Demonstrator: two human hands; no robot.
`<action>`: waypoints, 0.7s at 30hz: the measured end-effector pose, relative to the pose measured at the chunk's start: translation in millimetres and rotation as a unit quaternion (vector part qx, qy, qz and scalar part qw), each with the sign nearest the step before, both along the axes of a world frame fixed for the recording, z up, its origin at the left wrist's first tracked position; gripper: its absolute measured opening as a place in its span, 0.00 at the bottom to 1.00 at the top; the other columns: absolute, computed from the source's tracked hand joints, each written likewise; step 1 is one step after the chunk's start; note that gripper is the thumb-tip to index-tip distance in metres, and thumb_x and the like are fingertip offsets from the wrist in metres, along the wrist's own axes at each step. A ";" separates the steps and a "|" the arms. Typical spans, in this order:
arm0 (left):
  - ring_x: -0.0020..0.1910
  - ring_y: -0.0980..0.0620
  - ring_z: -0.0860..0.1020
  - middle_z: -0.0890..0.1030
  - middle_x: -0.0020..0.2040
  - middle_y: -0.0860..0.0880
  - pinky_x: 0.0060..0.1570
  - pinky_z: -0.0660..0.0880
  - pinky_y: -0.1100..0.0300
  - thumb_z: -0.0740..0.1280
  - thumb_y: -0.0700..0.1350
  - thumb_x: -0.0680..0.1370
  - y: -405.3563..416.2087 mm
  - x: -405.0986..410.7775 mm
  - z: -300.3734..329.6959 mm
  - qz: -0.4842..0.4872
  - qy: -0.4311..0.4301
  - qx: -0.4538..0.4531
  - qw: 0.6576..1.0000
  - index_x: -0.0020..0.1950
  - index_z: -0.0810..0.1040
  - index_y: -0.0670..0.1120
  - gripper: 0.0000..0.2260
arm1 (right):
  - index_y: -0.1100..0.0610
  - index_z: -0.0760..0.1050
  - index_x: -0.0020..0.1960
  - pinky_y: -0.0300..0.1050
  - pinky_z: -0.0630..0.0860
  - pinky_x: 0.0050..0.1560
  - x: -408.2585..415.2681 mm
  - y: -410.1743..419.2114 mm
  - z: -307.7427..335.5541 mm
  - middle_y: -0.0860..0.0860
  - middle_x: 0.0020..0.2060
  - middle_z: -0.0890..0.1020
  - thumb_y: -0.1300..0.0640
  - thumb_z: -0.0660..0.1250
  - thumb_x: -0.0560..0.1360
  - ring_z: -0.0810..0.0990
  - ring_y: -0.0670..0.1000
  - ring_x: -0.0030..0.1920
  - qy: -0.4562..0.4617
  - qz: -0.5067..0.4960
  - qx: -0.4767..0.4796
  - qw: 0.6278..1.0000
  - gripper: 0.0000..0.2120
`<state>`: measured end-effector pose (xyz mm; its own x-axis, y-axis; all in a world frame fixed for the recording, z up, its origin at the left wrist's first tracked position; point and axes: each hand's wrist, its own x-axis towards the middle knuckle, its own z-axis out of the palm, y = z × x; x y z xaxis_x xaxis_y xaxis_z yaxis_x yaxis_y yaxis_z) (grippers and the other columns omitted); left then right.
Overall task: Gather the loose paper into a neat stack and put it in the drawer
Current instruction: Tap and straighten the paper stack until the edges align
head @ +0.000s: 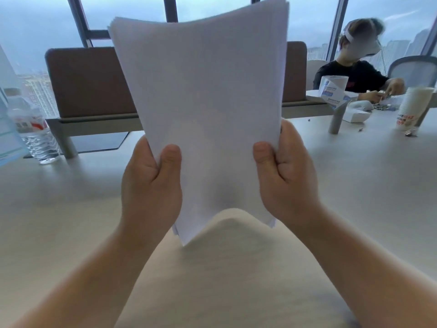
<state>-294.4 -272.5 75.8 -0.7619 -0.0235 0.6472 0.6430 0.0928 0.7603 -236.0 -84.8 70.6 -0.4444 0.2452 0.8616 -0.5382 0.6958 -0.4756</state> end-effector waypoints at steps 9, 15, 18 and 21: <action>0.49 0.58 0.85 0.87 0.50 0.59 0.53 0.81 0.49 0.67 0.49 0.83 -5.4 -25.9 -21.1 -0.072 -0.134 0.025 0.988 0.56 0.81 0.56 0.04 | 0.44 0.72 0.52 0.52 0.79 0.49 -17.0 15.7 -16.8 0.35 0.45 0.79 0.51 0.62 0.78 0.79 0.42 0.46 -0.088 0.019 -0.181 0.979 0.04; 0.43 0.66 0.81 0.82 0.45 0.70 0.41 0.75 0.59 0.65 0.51 0.84 -4.9 -10.6 -13.4 0.006 -0.031 -0.073 0.997 0.50 0.77 0.63 0.06 | 0.44 0.70 0.50 0.44 0.76 0.44 -11.2 4.1 -11.4 0.34 0.43 0.77 0.54 0.59 0.80 0.76 0.40 0.43 -0.072 0.012 -0.108 0.991 0.05; 0.44 0.64 0.83 0.84 0.46 0.66 0.46 0.78 0.56 0.66 0.53 0.78 0.2 -2.7 -6.4 -0.023 -0.031 -0.020 0.999 0.48 0.78 0.70 0.08 | 0.44 0.70 0.54 0.43 0.76 0.45 -6.7 3.6 -3.0 0.33 0.44 0.78 0.55 0.60 0.80 0.77 0.40 0.44 -0.049 0.022 -0.103 0.993 0.07; 0.47 0.54 0.83 0.85 0.47 0.59 0.51 0.80 0.50 0.68 0.51 0.73 -0.9 -10.8 -0.9 -0.064 -0.058 0.083 0.993 0.47 0.80 0.66 0.09 | 0.41 0.73 0.56 0.59 0.81 0.53 -7.3 12.8 5.0 0.38 0.49 0.81 0.52 0.63 0.79 0.80 0.48 0.50 -0.020 0.062 -0.168 0.984 0.08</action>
